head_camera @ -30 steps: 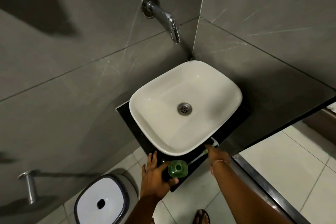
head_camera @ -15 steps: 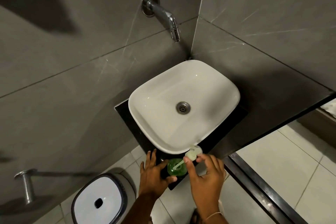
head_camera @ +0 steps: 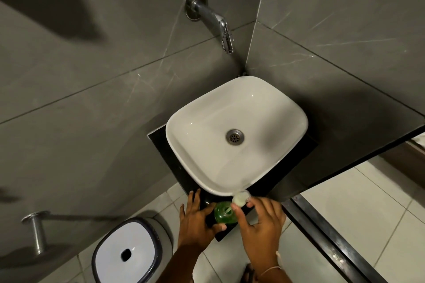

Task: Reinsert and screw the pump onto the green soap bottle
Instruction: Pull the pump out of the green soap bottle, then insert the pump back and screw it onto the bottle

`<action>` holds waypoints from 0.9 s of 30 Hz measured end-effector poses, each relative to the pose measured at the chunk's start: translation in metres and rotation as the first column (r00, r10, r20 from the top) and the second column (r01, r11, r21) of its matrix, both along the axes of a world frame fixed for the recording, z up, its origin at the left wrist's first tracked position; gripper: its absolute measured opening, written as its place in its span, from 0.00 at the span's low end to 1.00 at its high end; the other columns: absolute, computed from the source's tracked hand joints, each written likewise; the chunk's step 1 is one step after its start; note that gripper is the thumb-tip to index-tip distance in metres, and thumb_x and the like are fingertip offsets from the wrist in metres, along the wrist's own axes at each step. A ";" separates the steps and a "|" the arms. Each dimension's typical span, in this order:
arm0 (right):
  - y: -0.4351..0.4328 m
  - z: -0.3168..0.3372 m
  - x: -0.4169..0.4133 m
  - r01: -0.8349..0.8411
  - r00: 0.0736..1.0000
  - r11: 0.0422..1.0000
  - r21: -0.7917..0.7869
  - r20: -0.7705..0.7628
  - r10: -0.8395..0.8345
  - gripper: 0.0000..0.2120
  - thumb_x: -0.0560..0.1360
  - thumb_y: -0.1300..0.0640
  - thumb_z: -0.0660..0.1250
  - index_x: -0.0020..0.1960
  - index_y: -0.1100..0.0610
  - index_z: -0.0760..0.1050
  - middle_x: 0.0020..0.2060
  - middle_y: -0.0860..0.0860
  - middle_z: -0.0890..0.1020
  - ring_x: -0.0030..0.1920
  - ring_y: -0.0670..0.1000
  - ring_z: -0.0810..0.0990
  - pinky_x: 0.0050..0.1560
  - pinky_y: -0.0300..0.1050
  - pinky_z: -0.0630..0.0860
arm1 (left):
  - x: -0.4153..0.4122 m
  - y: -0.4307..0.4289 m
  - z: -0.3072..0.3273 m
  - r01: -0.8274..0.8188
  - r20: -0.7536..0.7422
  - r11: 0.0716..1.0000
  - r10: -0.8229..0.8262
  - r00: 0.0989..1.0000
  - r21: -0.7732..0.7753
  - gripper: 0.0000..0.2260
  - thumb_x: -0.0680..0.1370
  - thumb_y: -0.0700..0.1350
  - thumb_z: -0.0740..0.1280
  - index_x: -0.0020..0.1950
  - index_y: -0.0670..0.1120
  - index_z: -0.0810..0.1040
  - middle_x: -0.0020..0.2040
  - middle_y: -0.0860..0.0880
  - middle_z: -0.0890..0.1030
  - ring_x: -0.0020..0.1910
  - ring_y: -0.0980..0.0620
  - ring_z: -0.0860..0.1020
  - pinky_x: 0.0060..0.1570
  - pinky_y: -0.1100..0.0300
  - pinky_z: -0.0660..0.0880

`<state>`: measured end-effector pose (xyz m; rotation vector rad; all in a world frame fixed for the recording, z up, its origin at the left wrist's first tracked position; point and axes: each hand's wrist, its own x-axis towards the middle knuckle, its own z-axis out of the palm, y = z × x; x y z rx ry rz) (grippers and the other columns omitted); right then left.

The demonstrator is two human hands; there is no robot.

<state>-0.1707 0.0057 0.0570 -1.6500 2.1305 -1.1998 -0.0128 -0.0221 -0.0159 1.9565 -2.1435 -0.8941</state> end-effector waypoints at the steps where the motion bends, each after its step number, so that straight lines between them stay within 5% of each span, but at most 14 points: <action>1: 0.001 -0.010 0.002 -0.029 1.000 0.999 0.031 -0.010 0.030 0.19 0.69 0.35 0.66 0.45 0.50 0.79 0.41 0.44 0.80 0.48 0.50 0.73 0.49 0.52 0.67 | 0.000 0.000 0.000 -0.002 -0.004 1.000 0.002 1.000 -0.001 0.32 0.66 0.65 0.70 0.68 0.64 0.67 0.79 0.48 0.47 0.76 0.46 0.40 0.74 0.40 0.44; 7: 0.007 -0.046 0.010 -0.085 0.996 0.973 0.216 0.004 0.087 0.23 0.70 0.29 0.59 0.48 0.46 0.79 0.43 0.43 0.80 0.49 0.50 0.73 0.49 0.53 0.70 | 0.001 -0.002 -0.002 0.020 0.001 0.999 -0.020 1.000 -0.026 0.29 0.67 0.66 0.69 0.66 0.60 0.72 0.79 0.48 0.46 0.76 0.47 0.39 0.74 0.40 0.45; 11: 0.006 -0.043 0.014 -0.045 0.993 0.965 0.258 0.116 0.016 0.19 0.63 0.31 0.67 0.44 0.44 0.76 0.41 0.42 0.76 0.48 0.47 0.70 0.49 0.56 0.71 | 0.002 -0.002 -0.003 0.033 0.011 0.999 -0.033 0.999 -0.042 0.29 0.68 0.64 0.69 0.67 0.60 0.71 0.79 0.49 0.46 0.76 0.47 0.39 0.74 0.39 0.46; 15: 0.006 -0.041 0.012 -0.117 0.989 0.963 0.242 0.112 0.092 0.27 0.64 0.29 0.66 0.57 0.41 0.76 0.46 0.42 0.76 0.51 0.48 0.71 0.52 0.49 0.67 | 0.002 -0.001 -0.004 0.028 0.010 0.998 -0.027 1.000 -0.055 0.28 0.69 0.64 0.67 0.68 0.61 0.70 0.79 0.50 0.45 0.76 0.47 0.38 0.74 0.38 0.46; 19: 0.002 -0.042 0.010 -0.120 0.985 0.976 0.180 0.146 0.094 0.15 0.65 0.38 0.70 0.46 0.45 0.77 0.43 0.43 0.78 0.48 0.51 0.73 0.47 0.54 0.72 | 0.001 -0.001 -0.003 0.028 0.014 0.999 -0.027 1.000 -0.028 0.31 0.68 0.66 0.68 0.69 0.59 0.68 0.79 0.49 0.45 0.76 0.47 0.38 0.74 0.40 0.43; 22: -0.002 -0.042 0.016 -0.076 0.979 0.977 0.197 0.201 0.036 0.18 0.60 0.39 0.75 0.36 0.46 0.69 0.36 0.40 0.72 0.43 0.48 0.69 0.42 0.49 0.68 | 0.001 -0.001 -0.005 0.025 0.020 0.999 -0.024 0.999 -0.046 0.30 0.68 0.65 0.69 0.68 0.60 0.70 0.79 0.49 0.45 0.76 0.47 0.39 0.74 0.39 0.44; 27: -0.001 -0.043 0.022 -0.053 0.974 0.967 0.247 0.227 -0.004 0.21 0.58 0.36 0.75 0.39 0.43 0.65 0.37 0.38 0.71 0.45 0.49 0.71 0.47 0.52 0.68 | 0.001 0.000 -0.005 0.027 0.027 0.998 -0.026 0.999 -0.056 0.27 0.70 0.61 0.68 0.68 0.60 0.70 0.79 0.49 0.46 0.76 0.47 0.39 0.74 0.39 0.45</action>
